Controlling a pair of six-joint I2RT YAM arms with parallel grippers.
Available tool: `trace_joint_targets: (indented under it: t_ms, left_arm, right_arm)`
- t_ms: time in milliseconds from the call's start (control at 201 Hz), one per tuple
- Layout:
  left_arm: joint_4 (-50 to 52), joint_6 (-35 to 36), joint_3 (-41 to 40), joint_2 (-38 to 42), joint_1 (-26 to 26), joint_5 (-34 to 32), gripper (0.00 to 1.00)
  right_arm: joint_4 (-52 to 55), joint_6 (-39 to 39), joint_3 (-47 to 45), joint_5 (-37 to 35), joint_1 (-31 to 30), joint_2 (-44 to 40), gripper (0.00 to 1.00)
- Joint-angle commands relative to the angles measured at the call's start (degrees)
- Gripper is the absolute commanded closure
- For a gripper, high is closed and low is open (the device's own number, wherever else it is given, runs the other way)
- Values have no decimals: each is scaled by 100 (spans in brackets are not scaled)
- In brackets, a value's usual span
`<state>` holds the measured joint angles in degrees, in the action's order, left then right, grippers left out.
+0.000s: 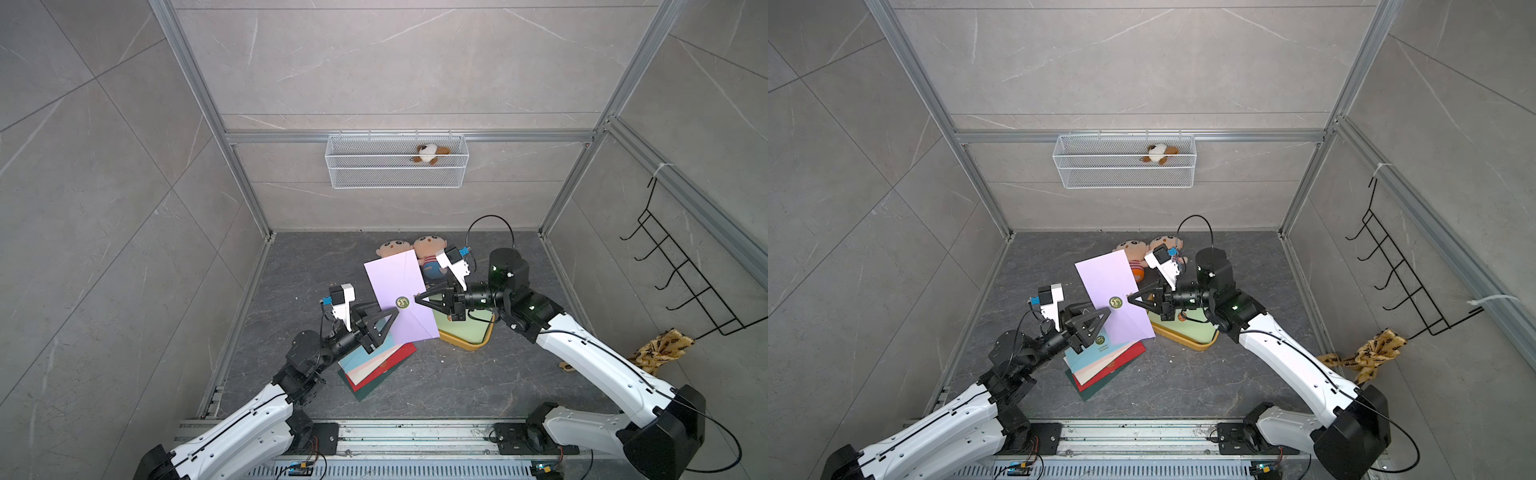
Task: Put the sealed envelopes into the storage box
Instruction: Pick up the envelope from the center of the board, then place the envelope in the storage box.
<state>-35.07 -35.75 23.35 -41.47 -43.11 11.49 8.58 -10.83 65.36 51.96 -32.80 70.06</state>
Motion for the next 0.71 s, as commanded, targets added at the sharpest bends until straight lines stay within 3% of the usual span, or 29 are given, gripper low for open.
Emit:
trace_joint_targets:
  t_ms: [0,144,274,493,702]
  left_arm:
    - [1858,323,398,190,4,-1066,25]
    - [3679,345,535,421,4,-2320,23]
    - [4658,212,596,688,5,-3019,23]
    - [5282,286,635,817,4,-3295,23]
    - [5330,331,653,687,4,-3349,23]
  right_arm:
    - [2658,1970,892,-938,138,168,100]
    - [4586,3350,1804,-2355,249,728,100]
    - [5683,3823,2503,-3403,256,1317,100]
    - [6194,4187,2864,-4256,265,1950,100]
    - [6244,4308,2717,-4582,273,2341,100]
